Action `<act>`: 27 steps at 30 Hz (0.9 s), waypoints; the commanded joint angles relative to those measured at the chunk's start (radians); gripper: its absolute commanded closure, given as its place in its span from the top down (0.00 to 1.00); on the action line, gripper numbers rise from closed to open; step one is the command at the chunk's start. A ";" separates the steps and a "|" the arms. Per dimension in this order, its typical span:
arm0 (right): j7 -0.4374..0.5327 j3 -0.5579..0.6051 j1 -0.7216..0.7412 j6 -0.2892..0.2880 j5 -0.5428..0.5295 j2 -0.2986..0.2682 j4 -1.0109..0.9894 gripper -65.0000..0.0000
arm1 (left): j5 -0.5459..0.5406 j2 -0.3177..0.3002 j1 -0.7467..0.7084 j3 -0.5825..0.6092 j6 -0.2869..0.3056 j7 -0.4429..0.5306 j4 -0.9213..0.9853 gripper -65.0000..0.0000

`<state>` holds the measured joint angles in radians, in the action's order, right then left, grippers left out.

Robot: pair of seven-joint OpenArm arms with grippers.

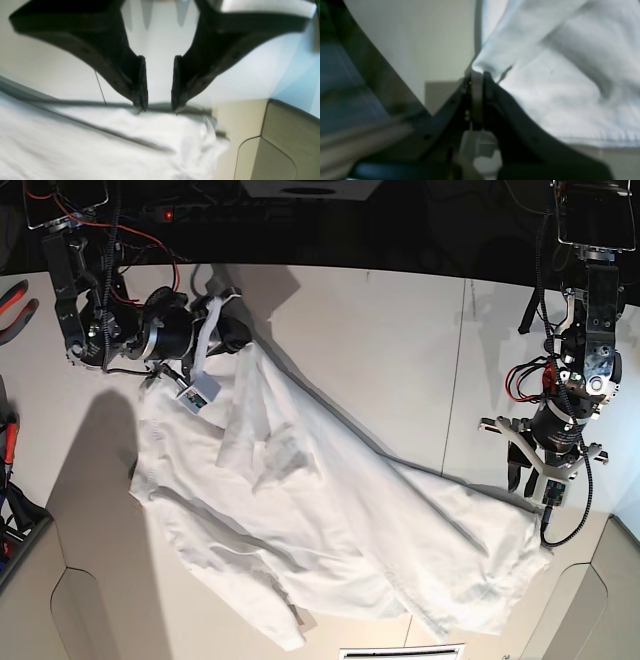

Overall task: Layout the t-shirt on the table in an organized manner, then fold the t-shirt properly
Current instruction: 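Lift and drag the grasped fabric with the right gripper to spread it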

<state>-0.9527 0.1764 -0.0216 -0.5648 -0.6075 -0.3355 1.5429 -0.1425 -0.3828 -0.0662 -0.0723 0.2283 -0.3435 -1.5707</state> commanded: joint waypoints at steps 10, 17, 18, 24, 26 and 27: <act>-0.087 -0.135 0.013 -0.007 -0.100 -0.080 0.046 0.00 | -0.002 -0.014 0.016 -0.006 -0.007 0.024 -0.018 0.31; -0.150 -0.282 0.013 -0.008 -0.232 -0.079 0.178 0.24 | 0.004 -0.014 0.016 -0.006 -0.007 0.025 -0.018 0.31; -0.150 -0.297 0.013 -0.008 -0.231 -0.080 0.204 0.24 | 0.006 -0.014 0.016 -0.006 -0.007 0.024 -0.018 0.31; -0.036 -0.330 0.019 -0.008 -0.217 -0.041 0.292 0.24 | 0.005 -0.013 0.019 -0.006 -0.007 0.026 -0.018 0.31; -0.021 -0.328 0.029 -0.008 -0.208 0.016 0.291 0.24 | 0.005 -0.013 0.028 -0.006 -0.007 0.029 -0.018 0.31; -0.013 -0.324 0.035 -0.008 -0.207 0.050 0.291 0.24 | 0.005 -0.013 0.034 -0.006 -0.007 0.029 -0.018 0.31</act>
<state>-0.9936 -0.1455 -0.0044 -0.5652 -0.7925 -0.2802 1.8168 -0.1368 -0.3824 -0.0532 -0.0723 0.2283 -0.3435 -1.5707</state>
